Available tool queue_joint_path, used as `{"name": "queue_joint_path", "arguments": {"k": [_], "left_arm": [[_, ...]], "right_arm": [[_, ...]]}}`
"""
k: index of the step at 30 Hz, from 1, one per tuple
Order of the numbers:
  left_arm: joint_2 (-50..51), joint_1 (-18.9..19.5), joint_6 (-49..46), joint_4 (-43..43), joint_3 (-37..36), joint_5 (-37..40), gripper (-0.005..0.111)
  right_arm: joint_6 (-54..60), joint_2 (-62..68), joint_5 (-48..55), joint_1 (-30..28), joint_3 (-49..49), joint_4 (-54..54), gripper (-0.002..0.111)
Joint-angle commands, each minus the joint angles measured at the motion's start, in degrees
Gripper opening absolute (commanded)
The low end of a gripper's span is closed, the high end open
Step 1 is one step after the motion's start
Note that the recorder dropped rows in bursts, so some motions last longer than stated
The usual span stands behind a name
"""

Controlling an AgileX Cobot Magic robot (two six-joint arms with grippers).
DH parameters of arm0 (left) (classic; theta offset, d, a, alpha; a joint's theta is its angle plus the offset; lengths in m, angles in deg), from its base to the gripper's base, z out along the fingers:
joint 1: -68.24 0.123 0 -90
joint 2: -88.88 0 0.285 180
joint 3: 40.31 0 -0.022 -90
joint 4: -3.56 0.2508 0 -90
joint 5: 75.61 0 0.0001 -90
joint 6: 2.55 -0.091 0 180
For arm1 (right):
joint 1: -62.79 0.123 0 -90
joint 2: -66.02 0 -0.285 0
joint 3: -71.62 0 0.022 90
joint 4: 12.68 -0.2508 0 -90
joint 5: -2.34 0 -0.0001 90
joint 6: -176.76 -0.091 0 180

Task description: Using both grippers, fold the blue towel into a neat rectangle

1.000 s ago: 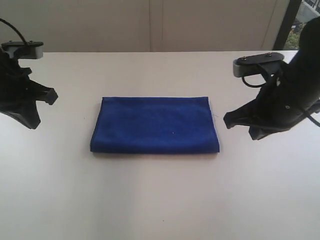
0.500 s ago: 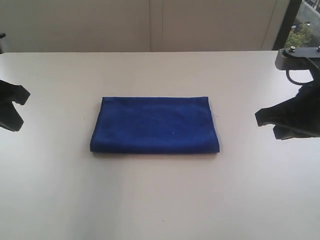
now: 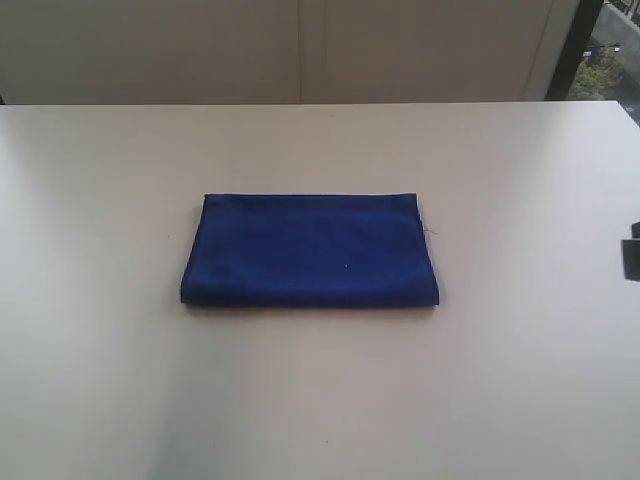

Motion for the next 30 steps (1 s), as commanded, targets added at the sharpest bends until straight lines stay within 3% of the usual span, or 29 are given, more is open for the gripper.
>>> {"name": "queue_joint_path", "arguments": {"k": [1,10,16,30], "left_arm": [[-10.70,0.24,-2.09,-1.11,-5.58,-2.56,0.000],[-20.44,0.24,-2.92,-0.34,-18.86,-19.61,0.000],[-20.44,0.24,-2.81,-0.34,-19.79,-15.38,0.000],[-20.44,0.24,-2.81,-0.34,-19.79,-15.26,0.000]], "right_arm": [[-0.35,-10.89,-0.50,-0.46,3.17,0.68,0.000],[-0.35,-20.82,-17.10,-0.46,13.60,1.16,0.000],[-0.35,-20.82,-16.44,-0.46,13.95,1.16,0.000],[-0.35,-20.93,-16.46,-0.46,13.95,1.16,0.000]]}}
